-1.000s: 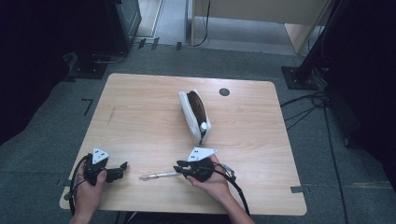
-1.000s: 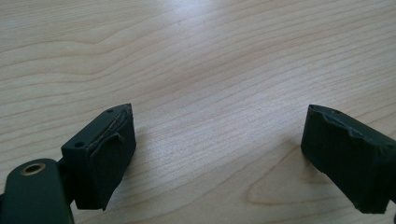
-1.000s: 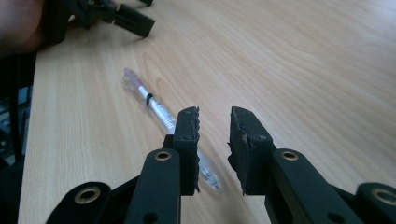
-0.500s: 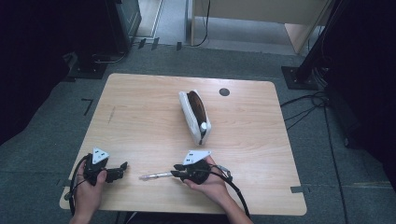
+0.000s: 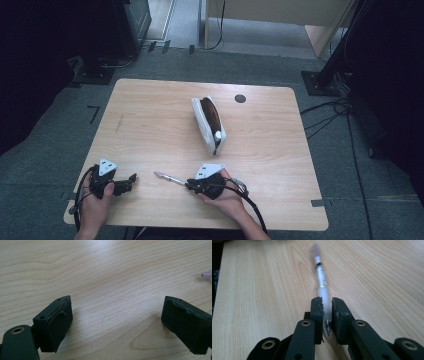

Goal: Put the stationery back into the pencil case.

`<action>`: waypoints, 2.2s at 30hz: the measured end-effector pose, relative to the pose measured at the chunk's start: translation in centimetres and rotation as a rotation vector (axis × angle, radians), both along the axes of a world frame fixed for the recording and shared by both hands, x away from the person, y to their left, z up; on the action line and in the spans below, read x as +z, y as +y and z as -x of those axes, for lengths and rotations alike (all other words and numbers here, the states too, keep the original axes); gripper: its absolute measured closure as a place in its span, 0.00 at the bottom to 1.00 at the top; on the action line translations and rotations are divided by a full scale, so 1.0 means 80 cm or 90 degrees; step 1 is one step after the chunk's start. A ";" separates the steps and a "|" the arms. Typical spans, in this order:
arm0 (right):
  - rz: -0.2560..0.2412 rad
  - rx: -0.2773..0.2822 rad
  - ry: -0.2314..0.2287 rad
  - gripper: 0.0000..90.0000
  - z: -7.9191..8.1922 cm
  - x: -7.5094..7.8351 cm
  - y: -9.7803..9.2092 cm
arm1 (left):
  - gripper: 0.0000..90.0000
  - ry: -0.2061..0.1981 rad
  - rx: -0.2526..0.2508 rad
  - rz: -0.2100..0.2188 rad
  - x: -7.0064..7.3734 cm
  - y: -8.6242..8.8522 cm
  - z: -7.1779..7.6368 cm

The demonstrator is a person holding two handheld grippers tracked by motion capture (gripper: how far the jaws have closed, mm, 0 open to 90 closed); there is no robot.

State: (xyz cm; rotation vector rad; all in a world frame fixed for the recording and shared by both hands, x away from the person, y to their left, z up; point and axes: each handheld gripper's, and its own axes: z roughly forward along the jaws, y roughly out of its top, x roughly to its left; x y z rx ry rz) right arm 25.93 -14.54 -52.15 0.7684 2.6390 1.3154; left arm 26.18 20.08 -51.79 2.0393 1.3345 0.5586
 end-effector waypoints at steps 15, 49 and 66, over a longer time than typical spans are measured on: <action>0.013 -0.046 -0.020 0.80 0.003 0.000 -0.001 | 0.12 -0.001 -0.002 -0.001 0.000 0.000 0.000; -0.096 -0.170 -0.071 0.90 -0.009 0.073 -0.053 | 0.12 -0.001 -0.002 -0.001 0.000 0.000 0.000; -0.126 -0.247 -0.130 0.90 -0.032 0.141 -0.093 | 0.12 -0.001 -0.002 -0.001 0.000 0.000 0.000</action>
